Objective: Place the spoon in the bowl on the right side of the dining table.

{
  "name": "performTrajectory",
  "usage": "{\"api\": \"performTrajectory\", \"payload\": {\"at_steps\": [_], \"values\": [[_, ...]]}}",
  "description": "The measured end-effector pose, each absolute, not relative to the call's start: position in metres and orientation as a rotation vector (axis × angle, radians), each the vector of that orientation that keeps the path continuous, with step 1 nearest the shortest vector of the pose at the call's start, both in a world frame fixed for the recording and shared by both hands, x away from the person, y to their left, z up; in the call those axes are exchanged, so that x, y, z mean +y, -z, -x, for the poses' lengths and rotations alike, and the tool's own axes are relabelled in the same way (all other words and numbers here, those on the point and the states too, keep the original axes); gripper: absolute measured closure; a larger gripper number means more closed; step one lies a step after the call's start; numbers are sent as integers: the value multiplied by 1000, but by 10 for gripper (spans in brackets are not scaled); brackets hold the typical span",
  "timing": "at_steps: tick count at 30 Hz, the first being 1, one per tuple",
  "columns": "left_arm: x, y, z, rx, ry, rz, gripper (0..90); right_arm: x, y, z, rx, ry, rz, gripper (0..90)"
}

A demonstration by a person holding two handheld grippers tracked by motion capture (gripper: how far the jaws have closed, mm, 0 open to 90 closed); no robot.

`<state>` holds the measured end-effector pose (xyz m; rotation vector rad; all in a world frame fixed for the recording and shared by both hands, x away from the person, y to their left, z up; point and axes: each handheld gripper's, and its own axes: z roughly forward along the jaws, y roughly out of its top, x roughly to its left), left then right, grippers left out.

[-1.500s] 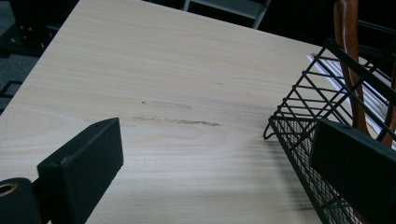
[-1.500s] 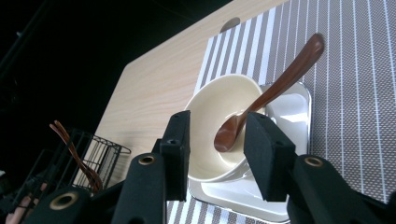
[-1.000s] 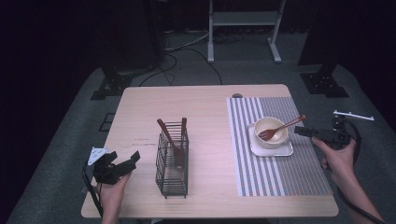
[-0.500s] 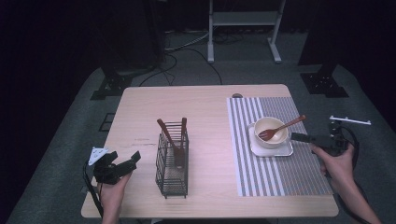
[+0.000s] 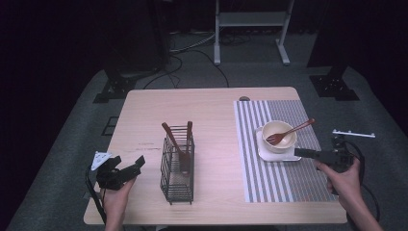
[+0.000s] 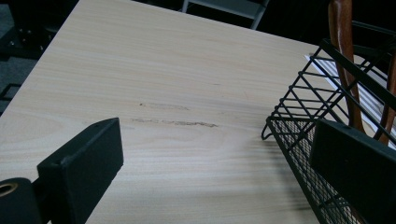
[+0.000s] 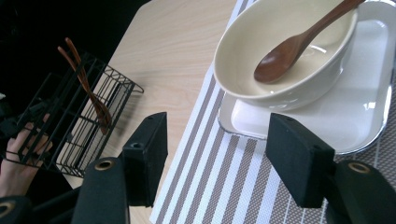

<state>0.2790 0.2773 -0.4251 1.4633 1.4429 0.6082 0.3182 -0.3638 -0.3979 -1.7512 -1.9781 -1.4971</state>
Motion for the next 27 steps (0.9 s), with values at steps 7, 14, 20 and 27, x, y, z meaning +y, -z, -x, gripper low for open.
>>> {"api": "performTrajectory", "payload": {"at_steps": [7,14,20,27], "values": [[277,425,-279,1443,-607,-1466,22,-356,401,-312,-1998,1484,1728,365],[276,425,-279,1442,-605,-1469,22,-351,402,-306,-2013,1479,1706,353],[277,425,-279,1442,-606,-1469,22,-347,405,-301,-2021,1473,1689,345],[276,425,-279,1442,-605,-1470,22,-342,409,-296,-2024,1462,1673,339]]}}
